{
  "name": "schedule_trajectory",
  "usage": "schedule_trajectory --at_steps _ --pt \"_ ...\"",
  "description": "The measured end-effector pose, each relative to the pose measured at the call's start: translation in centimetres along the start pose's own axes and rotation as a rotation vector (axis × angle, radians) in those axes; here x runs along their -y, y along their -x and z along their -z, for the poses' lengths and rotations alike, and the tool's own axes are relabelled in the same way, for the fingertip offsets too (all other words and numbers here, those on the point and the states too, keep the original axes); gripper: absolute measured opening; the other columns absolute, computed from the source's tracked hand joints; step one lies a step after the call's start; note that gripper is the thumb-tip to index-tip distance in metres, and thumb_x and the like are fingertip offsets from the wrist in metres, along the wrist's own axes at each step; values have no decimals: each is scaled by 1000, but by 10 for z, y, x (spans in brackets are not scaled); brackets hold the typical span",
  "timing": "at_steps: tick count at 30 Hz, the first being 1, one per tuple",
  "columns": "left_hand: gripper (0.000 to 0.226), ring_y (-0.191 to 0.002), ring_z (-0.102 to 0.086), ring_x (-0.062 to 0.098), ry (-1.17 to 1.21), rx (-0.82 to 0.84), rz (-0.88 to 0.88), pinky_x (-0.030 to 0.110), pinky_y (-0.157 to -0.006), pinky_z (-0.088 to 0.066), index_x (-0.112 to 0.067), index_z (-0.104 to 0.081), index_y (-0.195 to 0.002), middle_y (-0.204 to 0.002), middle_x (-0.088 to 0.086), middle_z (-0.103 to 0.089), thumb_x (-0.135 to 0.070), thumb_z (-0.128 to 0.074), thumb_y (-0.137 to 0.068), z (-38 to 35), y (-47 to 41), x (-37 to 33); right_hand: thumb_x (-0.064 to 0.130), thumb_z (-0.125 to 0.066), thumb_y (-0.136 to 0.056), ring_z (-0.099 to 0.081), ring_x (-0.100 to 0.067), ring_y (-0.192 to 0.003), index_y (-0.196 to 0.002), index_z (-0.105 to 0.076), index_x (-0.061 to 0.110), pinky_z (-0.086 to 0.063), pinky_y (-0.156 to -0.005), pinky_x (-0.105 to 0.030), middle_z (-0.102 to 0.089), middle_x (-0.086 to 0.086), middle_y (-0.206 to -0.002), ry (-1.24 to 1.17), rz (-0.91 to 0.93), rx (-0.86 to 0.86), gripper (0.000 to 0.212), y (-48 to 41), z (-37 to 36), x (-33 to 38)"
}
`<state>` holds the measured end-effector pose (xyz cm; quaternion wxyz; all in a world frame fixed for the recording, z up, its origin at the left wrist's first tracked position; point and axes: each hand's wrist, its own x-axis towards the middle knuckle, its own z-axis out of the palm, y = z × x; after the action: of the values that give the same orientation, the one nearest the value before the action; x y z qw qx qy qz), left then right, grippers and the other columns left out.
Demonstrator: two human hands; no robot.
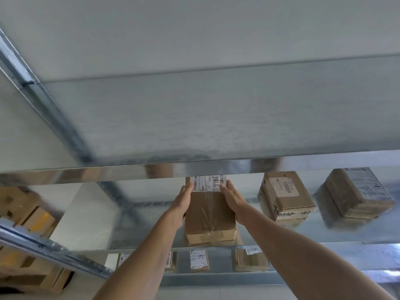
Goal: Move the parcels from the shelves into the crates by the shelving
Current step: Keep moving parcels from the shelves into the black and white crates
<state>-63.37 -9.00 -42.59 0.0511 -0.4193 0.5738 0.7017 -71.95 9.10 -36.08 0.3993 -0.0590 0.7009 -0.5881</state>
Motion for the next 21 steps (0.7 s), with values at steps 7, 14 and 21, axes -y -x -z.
schedule_trajectory --at_steps 7,14,21 --pt "122 -139 -49 33 107 9 12 63 -109 -43 -57 -32 -148 -161 5 -39 -103 -61 -39 -8 28 -7 44 -41 -108 -58 -34 -118 -155 -29 33 -52 -101 -54 -50 -15 -142 -25 19 1 50 -2 -2 -11" --pt "115 -124 -63 34 154 62 -26 64 -94 -53 -52 -37 -149 -151 10 -52 -96 -67 -47 -10 53 -29 34 -37 -111 -60 -21 -97 -141 -39 32 -51 -67 -31 -55 -12 -129 -81 46 -29 30 20 -3 10" --pt "91 -117 -68 32 146 92 -87 58 -91 -58 -38 -37 -153 -144 12 -59 -81 -59 -76 -14 75 -46 35 -36 -111 -58 -19 -91 -150 -35 28 -48 -61 -28 -55 -11 -124 -66 65 -88 39 49 -2 25"
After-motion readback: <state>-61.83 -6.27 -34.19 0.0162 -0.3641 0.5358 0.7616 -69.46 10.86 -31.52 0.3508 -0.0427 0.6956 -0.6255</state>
